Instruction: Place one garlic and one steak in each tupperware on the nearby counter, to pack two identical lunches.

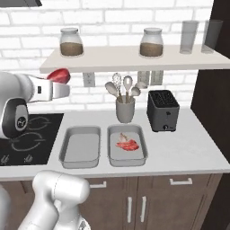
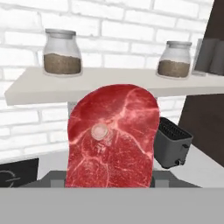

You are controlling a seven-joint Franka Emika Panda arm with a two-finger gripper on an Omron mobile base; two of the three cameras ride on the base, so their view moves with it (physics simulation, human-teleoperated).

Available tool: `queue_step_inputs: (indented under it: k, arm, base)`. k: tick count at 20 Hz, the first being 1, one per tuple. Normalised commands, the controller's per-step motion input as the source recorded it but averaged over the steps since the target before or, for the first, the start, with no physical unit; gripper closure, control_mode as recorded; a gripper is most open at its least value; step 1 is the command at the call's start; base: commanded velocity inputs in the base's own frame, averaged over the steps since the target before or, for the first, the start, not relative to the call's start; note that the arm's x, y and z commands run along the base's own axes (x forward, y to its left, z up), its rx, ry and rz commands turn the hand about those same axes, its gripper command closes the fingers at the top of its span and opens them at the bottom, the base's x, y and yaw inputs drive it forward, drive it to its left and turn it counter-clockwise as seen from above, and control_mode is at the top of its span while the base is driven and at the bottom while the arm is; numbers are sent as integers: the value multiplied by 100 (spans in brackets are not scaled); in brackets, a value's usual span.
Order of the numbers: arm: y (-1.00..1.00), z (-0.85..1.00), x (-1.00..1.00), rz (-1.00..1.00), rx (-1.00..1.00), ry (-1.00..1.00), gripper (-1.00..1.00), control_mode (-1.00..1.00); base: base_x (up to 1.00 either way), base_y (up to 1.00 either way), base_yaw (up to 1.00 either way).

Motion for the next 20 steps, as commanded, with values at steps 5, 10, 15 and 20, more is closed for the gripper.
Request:
queue_step_inputs:
  k: [5,10,15,20]
  arm:
    - [-26,-72,0,-2,0,13,100,-100]
    - [0,-80,0,0,0,16,100,-100]
    - [17,-79,4,0,1,18,100,-100]
    - [28,-71,22,0,8,25,100,-100]
  base:
    - [0,0,0]
    - [0,0,0]
    - [0,0,0]
    - [0,0,0]
